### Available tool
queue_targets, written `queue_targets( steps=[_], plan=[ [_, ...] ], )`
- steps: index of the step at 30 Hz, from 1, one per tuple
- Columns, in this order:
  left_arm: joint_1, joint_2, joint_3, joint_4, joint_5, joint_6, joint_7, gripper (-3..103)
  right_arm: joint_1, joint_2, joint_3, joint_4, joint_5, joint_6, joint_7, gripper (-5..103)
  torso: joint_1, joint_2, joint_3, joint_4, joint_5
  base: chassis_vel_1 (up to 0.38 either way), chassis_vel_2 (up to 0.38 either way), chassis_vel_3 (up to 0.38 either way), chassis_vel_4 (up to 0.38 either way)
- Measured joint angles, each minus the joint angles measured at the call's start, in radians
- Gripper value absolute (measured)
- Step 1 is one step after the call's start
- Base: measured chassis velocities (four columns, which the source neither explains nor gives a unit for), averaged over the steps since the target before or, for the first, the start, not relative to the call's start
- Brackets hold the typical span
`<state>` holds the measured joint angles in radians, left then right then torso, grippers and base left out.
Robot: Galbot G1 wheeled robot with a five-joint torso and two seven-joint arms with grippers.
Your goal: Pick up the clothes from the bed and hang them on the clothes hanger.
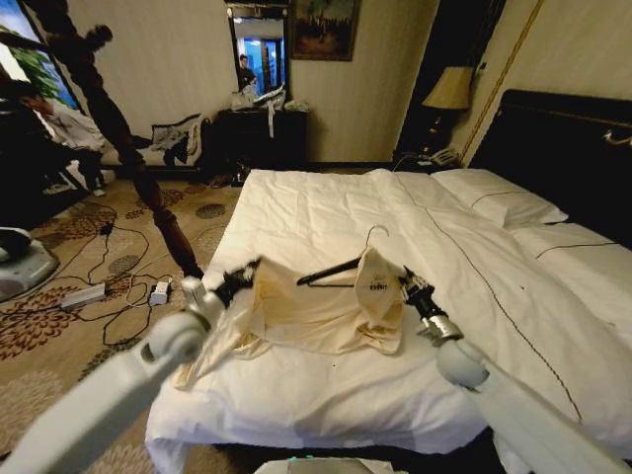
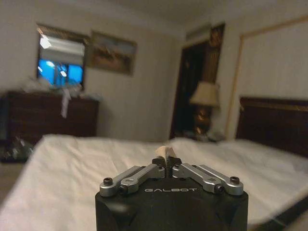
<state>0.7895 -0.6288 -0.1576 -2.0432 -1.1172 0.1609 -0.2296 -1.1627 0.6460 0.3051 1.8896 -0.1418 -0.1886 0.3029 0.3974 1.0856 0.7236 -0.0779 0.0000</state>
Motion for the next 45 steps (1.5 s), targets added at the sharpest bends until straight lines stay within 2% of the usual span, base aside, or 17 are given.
queue_targets(
  steps=[3, 4, 7, 9, 12, 13, 16, 18, 20, 23, 25, 27, 30, 33, 37, 45],
  plan=[
    [-0.104, 0.036, -0.018, 0.034, -0.071, 0.006, 0.001, 1, 0.052, -0.057, 0.016, 0.013, 0.104, -0.02, 0.013, 18, 0.0, 0.0, 0.0, 0.0002, -0.0002, 0.0, 0.0, 0.0, 0.0],
    [-0.104, 0.036, -0.018, 0.034, -0.071, 0.006, 0.001, 1, 0.052, -0.057, 0.016, 0.013, 0.104, -0.02, 0.013, 18, 0.0, 0.0, 0.0, 0.0002, -0.0002, 0.0, 0.0, 0.0, 0.0],
    [-0.274, 0.076, -0.011, 0.068, -0.173, 0.021, 0.004, 1, 0.157, -0.119, 0.017, 0.022, 0.201, -0.043, 0.02, 18, 0.0, 0.0, 0.0, 0.0001, 0.0, 0.0, 0.0, 0.0, 0.0],
    [-0.294, 0.08, -0.009, 0.073, -0.184, 0.023, 0.004, 1, 0.171, -0.124, 0.014, 0.022, 0.21, -0.045, 0.02, 18, 0.0, 0.0, 0.0, 0.0001, -0.0002, 0.0, 0.0, 0.0, 0.0],
    [-0.474, 0.116, 0.022, 0.107, -0.255, 0.039, 0.006, 1, 0.296, -0.172, -0.011, 0.032, 0.299, -0.078, 0.02, 18, 0.0, 0.0, 0.0, 0.0001, 0.0005, 0.0, 0.0, 0.0, 0.0],
    [-0.474, 0.116, 0.022, 0.107, -0.255, 0.039, 0.006, 1, 0.296, -0.172, -0.011, 0.032, 0.299, -0.078, 0.02, 18, 0.0, 0.0, 0.0, 0.0001, 0.0005, 0.0, 0.0, 0.0, 0.0],
    [-0.596, 0.138, 0.054, 0.129, -0.321, 0.062, -0.008, 1, 0.392, -0.21, -0.032, 0.043, 0.348, -0.091, 0.01, 18, 0.0, 0.0, 0.0, 0.0003, -0.0004, 0.0, 0.0, 0.0, 0.0],
    [-0.619, 0.148, 0.072, 0.11, -0.34, 0.081, -0.022, 1, 0.411, -0.219, -0.042, 0.046, 0.357, -0.095, 0.003, 18, 0.0, 0.0, 0.0, 0.0004, -0.0003, 0.0, 0.0, 0.0, 0.0],
    [-0.618, 0.149, 0.074, 0.106, -0.339, 0.084, -0.024, 1, 0.411, -0.219, -0.044, 0.047, 0.358, -0.095, 0.003, 18, 0.0, 0.0, 0.0, 0.0004, -0.0003, 0.0, 0.0, 0.0, 0.0],
    [-0.532, 0.141, 0.087, 0.05, -0.274, 0.112, -0.066, 1, 0.345, -0.206, -0.04, 0.058, 0.336, -0.098, 0.003, 18, 0.0, 0.0, 0.0, 0.0001, 0.0001, 0.0, 0.0, 0.0, 0.0],
    [-0.522, 0.136, 0.091, 0.045, -0.264, 0.114, -0.073, 1, 0.331, -0.203, -0.038, 0.06, 0.33, -0.098, 0.003, 18, 0.0, 0.0, 0.0, 0.0001, 0.0001, 0.0, 0.0, 0.0, 0.0],
    [-0.502, 0.1, 0.13, 0.038, -0.23, 0.122, -0.107, 1, 0.286, -0.193, -0.039, 0.066, 0.293, -0.095, 0.003, 18, 0.0, 0.0, 0.0, 0.0001, -0.0004, 0.0, 0.0, 0.0, 0.0],
    [-0.524, 0.068, 0.165, 0.047, -0.222, 0.129, -0.135, 1, 0.273, -0.179, -0.053, 0.067, 0.267, -0.093, -0.001, 18, 0.0, 0.0, 0.0, -0.0004, 0.0002, 0.0, 0.0, 0.0, 0.0],
    [-0.596, 0.023, 0.236, 0.056, -0.226, 0.154, -0.178, 1, 0.27, -0.157, -0.072, 0.059, 0.231, -0.092, -0.02, 18, 0.0, 0.0, 0.0, 0.0004, 0.0002, 0.0, 0.0, 0.0, 0.0],
    [-0.644, -0.005, 0.306, 0.056, -0.229, 0.167, -0.196, 1, 0.271, -0.145, -0.082, 0.056, 0.216, -0.094, -0.028, 18, 0.0, 0.0, 0.0, -0.0003, 0.0003, 0.0, 0.0, 0.0, 0.0],
    [-0.691, -0.033, 0.393, 0.054, -0.227, 0.18, -0.214, 1, 0.277, -0.141, -0.099, 0.081, 0.226, -0.112, -0.041, 18, 0.0, 0.0, 0.0, 0.0004, 0.0, 0.0, 0.0, 0.0, 0.0]
  ],
)
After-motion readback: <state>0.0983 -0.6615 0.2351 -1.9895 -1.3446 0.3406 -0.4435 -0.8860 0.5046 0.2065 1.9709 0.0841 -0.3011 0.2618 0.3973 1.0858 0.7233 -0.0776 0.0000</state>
